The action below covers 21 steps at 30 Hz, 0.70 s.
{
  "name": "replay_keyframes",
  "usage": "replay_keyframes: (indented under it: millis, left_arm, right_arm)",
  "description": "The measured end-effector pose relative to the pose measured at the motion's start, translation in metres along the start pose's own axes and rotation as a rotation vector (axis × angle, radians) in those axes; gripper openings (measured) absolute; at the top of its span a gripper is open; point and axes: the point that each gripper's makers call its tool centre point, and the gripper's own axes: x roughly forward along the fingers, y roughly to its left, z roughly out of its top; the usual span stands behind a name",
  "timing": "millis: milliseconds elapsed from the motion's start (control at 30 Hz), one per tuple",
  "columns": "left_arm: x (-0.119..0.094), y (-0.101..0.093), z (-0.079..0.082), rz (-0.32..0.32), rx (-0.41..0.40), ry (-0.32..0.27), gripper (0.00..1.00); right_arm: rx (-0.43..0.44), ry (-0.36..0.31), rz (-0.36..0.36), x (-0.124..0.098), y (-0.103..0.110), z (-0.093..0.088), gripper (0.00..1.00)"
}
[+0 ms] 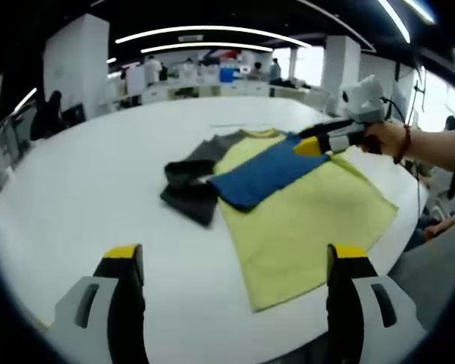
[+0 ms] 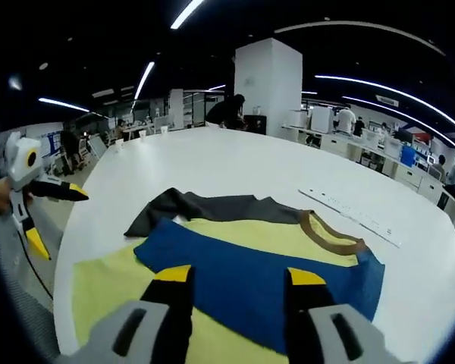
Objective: Fold the garment on the visible template until the final outline fits inside the template.
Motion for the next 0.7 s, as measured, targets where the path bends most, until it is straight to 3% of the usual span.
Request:
replay_keyframes:
  millis: [467, 700]
  left_arm:
    - [0.000, 0.000, -0.001, 0.001, 0.012, 0.011, 0.99]
    - [0.000, 0.000, -0.001, 0.002, 0.013, 0.013, 0.99]
  right_arm:
    - [0.020, 0.065, -0.088, -0.030, -0.046, -0.034, 0.46]
    - [-0.031, 0.123, -0.127, -0.045, -0.062, -0.051, 0.44]
